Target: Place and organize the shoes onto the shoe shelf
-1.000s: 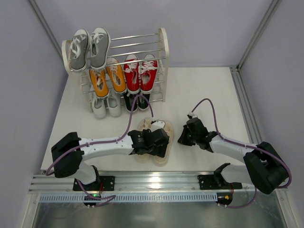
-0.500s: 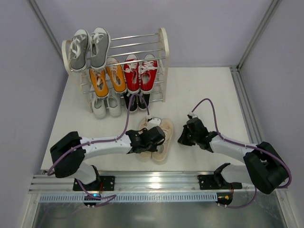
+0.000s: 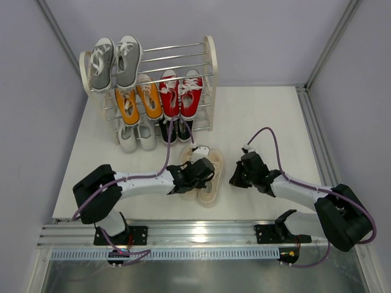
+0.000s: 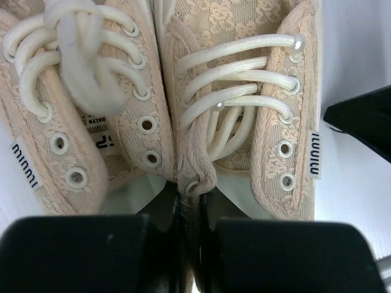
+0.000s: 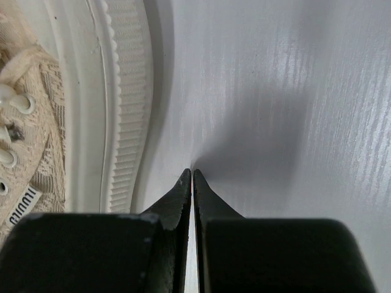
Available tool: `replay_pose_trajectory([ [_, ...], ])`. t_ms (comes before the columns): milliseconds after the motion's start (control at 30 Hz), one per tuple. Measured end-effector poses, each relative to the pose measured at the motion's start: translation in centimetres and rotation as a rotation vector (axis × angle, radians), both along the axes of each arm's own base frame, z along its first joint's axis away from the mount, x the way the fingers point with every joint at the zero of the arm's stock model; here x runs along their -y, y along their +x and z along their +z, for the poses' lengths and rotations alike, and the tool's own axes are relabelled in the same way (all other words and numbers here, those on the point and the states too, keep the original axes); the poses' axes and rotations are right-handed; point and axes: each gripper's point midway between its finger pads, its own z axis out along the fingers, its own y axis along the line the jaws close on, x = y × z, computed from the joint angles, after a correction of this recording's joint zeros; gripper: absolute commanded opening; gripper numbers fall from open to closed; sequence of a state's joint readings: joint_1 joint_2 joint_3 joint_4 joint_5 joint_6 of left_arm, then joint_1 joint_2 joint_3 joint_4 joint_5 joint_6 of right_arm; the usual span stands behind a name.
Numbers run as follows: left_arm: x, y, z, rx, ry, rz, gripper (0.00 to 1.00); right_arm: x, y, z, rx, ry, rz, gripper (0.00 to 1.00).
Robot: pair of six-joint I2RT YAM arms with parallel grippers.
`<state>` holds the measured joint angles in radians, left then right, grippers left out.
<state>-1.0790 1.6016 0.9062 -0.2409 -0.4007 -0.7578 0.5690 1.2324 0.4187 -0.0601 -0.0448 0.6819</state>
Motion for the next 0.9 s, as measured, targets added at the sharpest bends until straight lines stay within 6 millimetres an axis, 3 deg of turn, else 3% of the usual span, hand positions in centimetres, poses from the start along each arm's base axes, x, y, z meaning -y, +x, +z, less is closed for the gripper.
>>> replay_pose_trajectory([
  [333,-0.6,-0.2,0.8,0.020,-0.003,-0.001,0.00,0.4,-0.4,0.0,0.004,-0.005,0.004,0.04],
  [467,-2.1,-2.1,1.8,0.019,0.078,-0.026,0.00,0.4,-0.5,0.1,0.006,-0.009,0.009,0.04],
  [533,-2.5,-3.1,3.2,0.024,0.108,-0.051,0.00,0.5,-0.5,0.0,0.006,-0.013,0.013,0.04],
  [600,-2.1,-3.7,5.9,0.045,0.098,-0.076,0.00,0.6,-0.6,0.1,0.009,-0.015,0.016,0.04],
  [733,-0.3,-2.8,13.8,0.157,-0.007,-0.101,0.00,1.0,-1.0,0.1,0.010,-0.025,0.017,0.04],
  [900,1.3,-0.5,26.5,0.380,-0.144,-0.107,0.00,1.5,-1.4,0.3,0.013,-0.039,0.019,0.04],
])
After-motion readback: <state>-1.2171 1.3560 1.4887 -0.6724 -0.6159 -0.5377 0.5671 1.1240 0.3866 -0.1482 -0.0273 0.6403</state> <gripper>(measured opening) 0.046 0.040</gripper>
